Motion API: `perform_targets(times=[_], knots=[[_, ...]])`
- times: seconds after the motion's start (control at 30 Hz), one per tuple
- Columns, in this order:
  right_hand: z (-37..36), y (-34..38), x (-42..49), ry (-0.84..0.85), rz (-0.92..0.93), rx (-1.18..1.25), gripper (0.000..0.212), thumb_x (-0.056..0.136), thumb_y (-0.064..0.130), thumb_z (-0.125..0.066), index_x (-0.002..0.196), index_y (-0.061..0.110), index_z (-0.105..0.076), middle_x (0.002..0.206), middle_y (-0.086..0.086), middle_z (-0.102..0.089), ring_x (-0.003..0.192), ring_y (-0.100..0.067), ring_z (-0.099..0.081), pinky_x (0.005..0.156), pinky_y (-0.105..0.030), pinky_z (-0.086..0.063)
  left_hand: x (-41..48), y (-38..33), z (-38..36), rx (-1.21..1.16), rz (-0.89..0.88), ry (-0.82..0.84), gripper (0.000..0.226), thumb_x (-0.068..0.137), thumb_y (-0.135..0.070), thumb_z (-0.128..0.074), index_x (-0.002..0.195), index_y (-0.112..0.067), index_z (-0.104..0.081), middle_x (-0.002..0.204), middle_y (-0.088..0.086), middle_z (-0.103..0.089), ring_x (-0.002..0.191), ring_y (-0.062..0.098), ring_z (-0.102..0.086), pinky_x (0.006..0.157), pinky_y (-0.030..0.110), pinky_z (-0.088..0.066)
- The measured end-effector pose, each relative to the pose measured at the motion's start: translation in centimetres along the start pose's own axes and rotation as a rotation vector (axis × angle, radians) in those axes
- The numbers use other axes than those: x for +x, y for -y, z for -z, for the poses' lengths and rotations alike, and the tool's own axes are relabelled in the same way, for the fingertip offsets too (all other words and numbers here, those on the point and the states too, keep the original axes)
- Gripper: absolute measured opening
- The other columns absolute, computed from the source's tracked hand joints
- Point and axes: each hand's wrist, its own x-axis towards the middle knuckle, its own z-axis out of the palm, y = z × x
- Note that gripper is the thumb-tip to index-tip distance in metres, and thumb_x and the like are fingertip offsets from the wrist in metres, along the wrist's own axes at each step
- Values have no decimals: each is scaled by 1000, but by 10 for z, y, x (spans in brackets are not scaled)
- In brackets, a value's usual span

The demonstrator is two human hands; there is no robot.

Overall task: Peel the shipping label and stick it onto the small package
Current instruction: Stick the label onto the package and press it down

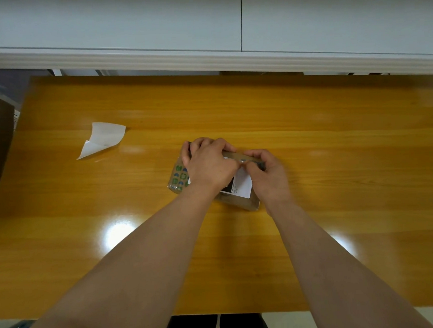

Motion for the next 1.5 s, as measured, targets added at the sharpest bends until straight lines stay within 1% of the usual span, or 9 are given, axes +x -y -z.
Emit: perform_targets(times=[0.2, 0.37, 0.47, 0.57, 0.73, 1.0, 1.2, 1.37, 1.5], knots=[[1, 5, -2, 8, -1, 25, 16, 84, 29, -57, 90, 42, -66, 111, -9, -69, 95, -27, -67, 70, -38, -55, -1, -1, -1, 11, -2, -5, 28, 77, -45, -65, 104, -35, -68, 120, -7, -60, 138, 17, -29, 119, 41, 6], [14, 8, -5, 81, -45, 86, 25, 102, 17, -49, 115, 24, -69, 105, 0, -70, 80, -11, -60, 63, -22, -46, 0, 1, 6, 83, -51, 111, 37, 80, -51, -64, 114, -38, -60, 132, -4, -51, 143, 22, -20, 119, 46, 9], [24, 12, -7, 225, -105, 130, 35, 96, 10, -56, 126, 26, -62, 112, 4, -69, 90, -10, -65, 70, -21, -49, 0, 4, 17, 108, -110, 300, 60, 71, -49, -75, 125, -40, -51, 142, -2, -40, 147, 23, -8, 117, 50, 15], [30, 9, -8, 311, -111, 92, 58, 84, 3, -67, 133, 31, -55, 121, 2, -64, 103, -15, -63, 81, -28, -51, -1, 5, 23, 115, -146, 386, 78, 64, -45, -82, 133, -40, -46, 149, -4, -33, 149, 22, 1, 116, 53, 19], [31, 5, -7, 352, -79, 67, 75, 74, -1, -76, 134, 37, -52, 131, 0, -56, 113, -16, -59, 84, -29, -53, -3, 5, 20, 142, -152, 365, 81, 61, -42, -84, 133, -40, -46, 151, -2, -32, 151, 22, 5, 116, 52, 20], [26, 5, -12, 248, -51, 110, 51, 91, 2, -58, 127, 38, -60, 129, 1, -61, 101, -9, -62, 67, -13, -52, -2, -2, 7, 142, -70, 229, 62, 64, -48, -77, 120, -40, -52, 142, 1, -41, 149, 23, -7, 118, 52, 15], [23, 6, -8, 192, -41, 92, 42, 97, 4, -48, 123, 33, -65, 124, 3, -67, 98, -9, -65, 68, -14, -51, -2, -6, 0, 157, -33, 145, 56, 65, -58, -69, 116, -37, -57, 134, 2, -48, 145, 26, -16, 118, 52, 12], [13, 6, -5, 39, -60, 78, 34, 97, 12, -47, 114, 29, -72, 106, 4, -74, 97, -26, -69, 84, -46, -57, -3, -7, -2, 147, -23, 115, 51, 69, -63, -62, 112, -36, -58, 132, 0, -51, 143, 26, -20, 118, 53, 9], [8, 7, -3, 2, -72, 81, 29, 99, 17, -48, 110, 29, -73, 99, 1, -74, 85, -22, -65, 81, -48, -56, -2, -8, -2, 141, -3, 103, 49, 72, -67, -61, 111, -37, -59, 132, -1, -53, 143, 25, -22, 119, 51, 7]])
